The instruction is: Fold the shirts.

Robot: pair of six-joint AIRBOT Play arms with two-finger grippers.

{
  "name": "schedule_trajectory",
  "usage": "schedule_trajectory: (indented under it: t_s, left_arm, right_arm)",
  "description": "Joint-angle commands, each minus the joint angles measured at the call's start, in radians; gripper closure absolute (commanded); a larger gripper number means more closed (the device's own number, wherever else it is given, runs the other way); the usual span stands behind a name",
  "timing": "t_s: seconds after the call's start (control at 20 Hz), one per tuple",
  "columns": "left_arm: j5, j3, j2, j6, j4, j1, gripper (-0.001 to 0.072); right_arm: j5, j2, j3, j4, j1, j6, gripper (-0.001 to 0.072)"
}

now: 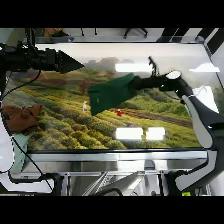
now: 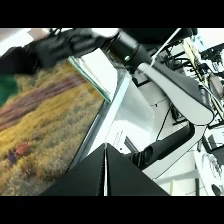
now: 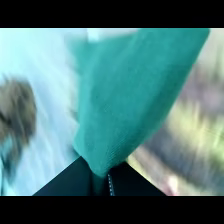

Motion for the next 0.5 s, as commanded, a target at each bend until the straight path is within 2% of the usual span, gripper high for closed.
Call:
schedule_trajectory:
  t_s: [0.0,0.2,0.45]
  left_arm:
    - [-0.029,0.0,0.001,0.001,0.0,0.0,0.0694]
    - [-0.043,0.0,0.001,0.001,0.0,0.0,0.0695]
    - [-0.049,0.0,0.001,0.001,0.0,0.0,0.0694]
  right_arm:
    - [-0.011,0.087,0.146,0.022,-0.156,0.085,0.0692]
    - [-0.012,0.099,0.31,0.022,-0.381,0.154,0.0692]
    - [-0.032,0.095,0.344,0.022,-0.657,0.191,0.0692]
